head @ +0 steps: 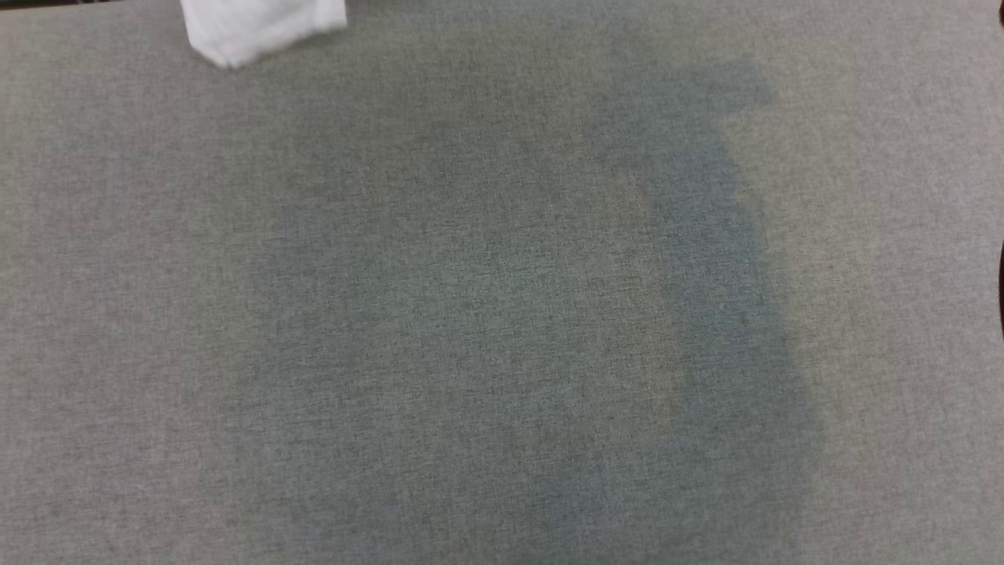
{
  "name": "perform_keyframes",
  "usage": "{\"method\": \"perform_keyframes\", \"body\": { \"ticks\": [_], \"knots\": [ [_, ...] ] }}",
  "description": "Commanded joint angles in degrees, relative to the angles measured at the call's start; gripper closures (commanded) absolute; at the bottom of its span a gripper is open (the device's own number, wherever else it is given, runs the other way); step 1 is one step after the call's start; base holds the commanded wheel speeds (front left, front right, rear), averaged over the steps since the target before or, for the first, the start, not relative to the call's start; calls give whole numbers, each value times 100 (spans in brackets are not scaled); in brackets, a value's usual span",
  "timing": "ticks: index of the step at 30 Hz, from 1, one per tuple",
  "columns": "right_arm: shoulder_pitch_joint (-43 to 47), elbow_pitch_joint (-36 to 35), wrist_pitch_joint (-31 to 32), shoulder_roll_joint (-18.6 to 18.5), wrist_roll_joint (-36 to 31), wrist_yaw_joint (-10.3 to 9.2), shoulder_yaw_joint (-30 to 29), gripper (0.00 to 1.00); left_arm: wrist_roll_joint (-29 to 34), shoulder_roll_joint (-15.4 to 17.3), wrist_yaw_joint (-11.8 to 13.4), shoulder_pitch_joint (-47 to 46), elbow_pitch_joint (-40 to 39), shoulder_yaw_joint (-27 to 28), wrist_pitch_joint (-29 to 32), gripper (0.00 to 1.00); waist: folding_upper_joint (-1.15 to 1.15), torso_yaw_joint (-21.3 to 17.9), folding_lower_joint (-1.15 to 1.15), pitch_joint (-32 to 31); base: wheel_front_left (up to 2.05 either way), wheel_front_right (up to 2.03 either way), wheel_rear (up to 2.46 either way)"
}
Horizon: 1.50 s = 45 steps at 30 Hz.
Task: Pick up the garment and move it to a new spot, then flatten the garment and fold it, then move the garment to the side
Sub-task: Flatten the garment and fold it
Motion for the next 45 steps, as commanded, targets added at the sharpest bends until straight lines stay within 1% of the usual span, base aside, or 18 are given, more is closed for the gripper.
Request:
{"method": "perform_keyframes", "body": {
  "ticks": [1, 3, 5, 6, 9, 13, 15, 18, 21, 23, 25, 27, 30, 33, 35, 37, 40, 45],
  "knots": [
    [-139, 111, -52, -52, -30, 2, 88, 100, -22, -46, -4, -170, 97, -95, -70, 100, -3, 2, -2, 31, 0, 0, 0],
    [-283, 287, -111, -87, -66, 2, 297, 100, -54, -67, -4, -413, 277, -323, -127, 100, -3, 10, -2, 75, 0, 0, 0],
    [-326, 417, -207, -84, 12, 2, 430, 100, -221, -82, -3, -569, 427, -385, -327, 100, -3, 22, -2, 84, 0, 0, 0],
    [-314, 466, -242, -81, 66, 2, 478, 100, -309, -127, -4, -575, 494, -460, -349, 100, -3, 32, -2, 99, 0, 0, 0],
    [-43, 606, -308, -138, 196, 2, 718, 100, -472, -122, -4, -359, 611, -834, -443, 100, -3, 90, -2, 107, 0, 0, 0],
    [596, 525, -444, -23, 527, 3, 1057, 100, -975, -106, -4, 448, 520, -1069, -861, 100, -3, 87, -2, -69, 0, 0, 0],
    [1086, 429, -502, -45, 629, 2, 1307, 100, -1159, -47, -4, 1103, 405, -1219, -1032, 100, -3, 83, -2, -159, 0, 0, 0],
    [1808, 181, -551, -84, 841, 2, 1568, 100, -1436, 72, -4, 2153, 198, -1177, -1219, 100, -3, 65, -2, -293, 0, 0, 0],
    [2475, -158, -569, -208, 1091, 2, 1628, 100, -1593, 134, -4, 3115, -127, -1045, -1288, 100, -3, 95, -2, -408, 0, 0, 0],
    [3006, -400, -569, -274, 1167, 2, 1697, 100, -1537, 192, -3, 3690, -430, -798, -1295, 100, -3, 102, -2, -474, 0, 0, 0],
    [3479, -687, -570, -313, 1268, 2, 1626, 100, -1445, 138, 69, 4371, -800, -533, -1294, 100, -3, 113, -2, -566, 0, 0, 0],
    [3928, -973, -572, -328, 1429, 2, 1392, 100, -1303, 90, 160, 4997, -1183, -314, -1295, 100, -3, 107, -2, -651, 0, 0, 0],
    [4714, -1303, -569, -360, 1458, 2, 1249, 100, -1109, -76, 295, 5908, -1709, 7, -1296, 100, -3, 157, -2, -823, 0, 0, 0],
    [5437, -1573, -570, -404, 1394, 2, 1127, 100, -931, -256, 378, 6701, -2104, 233, -1296, 100, -3, 213, -2, -1013, 0, 0, 0],
    [5907, -1728, -569, -404, 1354, 2, 1061, 100, -933, -404, 428, 7205, -2316, 414, -1296, 100, -3, 240, -2, -1146, 0, 0, 0],
    [6320, -1864, -570, -410, 1283, 2, 999, 100, -819, -470, 503, 7706, -2505, 553, -1298, 100, -3, 254, -2, -1282, 0, 0, 0],
    [6914, -2044, -570, -437, 1076, 2, 915, 100, -755, -592, 545, 8386, -2671, 605, -1297, 100, -3, 298, -2, -1490, 0, 0, 0],
    [7836, -2324, -570, -455, 866, 2, 626, 100, -720, -605, 604, 9325, -2906, 660, -1298, 100, -3, 385, -2, -1811, 0, 0, 0]
  ]
}}
